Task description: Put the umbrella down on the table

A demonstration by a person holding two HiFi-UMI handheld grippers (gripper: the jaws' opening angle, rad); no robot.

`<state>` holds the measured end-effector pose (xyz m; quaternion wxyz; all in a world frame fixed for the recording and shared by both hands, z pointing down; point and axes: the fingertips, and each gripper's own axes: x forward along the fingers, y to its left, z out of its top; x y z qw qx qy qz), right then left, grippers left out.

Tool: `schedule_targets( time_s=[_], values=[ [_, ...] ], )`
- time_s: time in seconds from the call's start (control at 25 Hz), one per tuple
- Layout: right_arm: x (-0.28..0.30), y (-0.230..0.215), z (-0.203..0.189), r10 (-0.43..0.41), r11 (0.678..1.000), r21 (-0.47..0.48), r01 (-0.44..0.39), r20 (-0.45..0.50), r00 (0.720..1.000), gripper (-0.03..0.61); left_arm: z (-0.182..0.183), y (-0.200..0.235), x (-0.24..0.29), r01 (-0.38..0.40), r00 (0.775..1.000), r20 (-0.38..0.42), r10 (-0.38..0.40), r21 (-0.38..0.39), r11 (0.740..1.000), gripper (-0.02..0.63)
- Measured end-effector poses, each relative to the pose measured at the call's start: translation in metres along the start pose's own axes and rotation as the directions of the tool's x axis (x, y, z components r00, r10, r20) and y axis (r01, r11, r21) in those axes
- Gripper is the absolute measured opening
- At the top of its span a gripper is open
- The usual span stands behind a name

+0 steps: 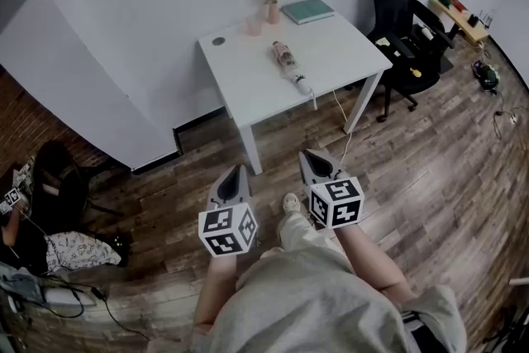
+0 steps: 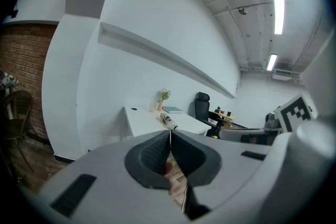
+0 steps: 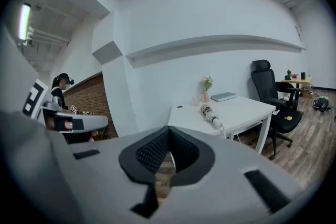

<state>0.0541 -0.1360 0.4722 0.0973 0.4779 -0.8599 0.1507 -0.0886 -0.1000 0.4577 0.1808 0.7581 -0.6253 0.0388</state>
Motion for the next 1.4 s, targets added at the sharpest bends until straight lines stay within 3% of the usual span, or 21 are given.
schedule_targets(
  time_s=[0.56, 1.4],
  values=[
    [-0.012, 0.015, -0.003, 0.027, 0.999, -0.036, -0.026, 0.013, 1.0, -0.002, -0.001, 0.0, -0.009, -0.008, 1.0, 0.01, 0.008, 0.016, 1.0, 0.009],
    [-0.005, 0.017, 0.004, 0.05, 0.999, 0.002, -0.051, 0.023, 0.998, -0.002, 0.005, 0.0, 0.002, -0.002, 1.0, 0.002, 0.002, 0.012, 1.0, 0.009]
  ],
)
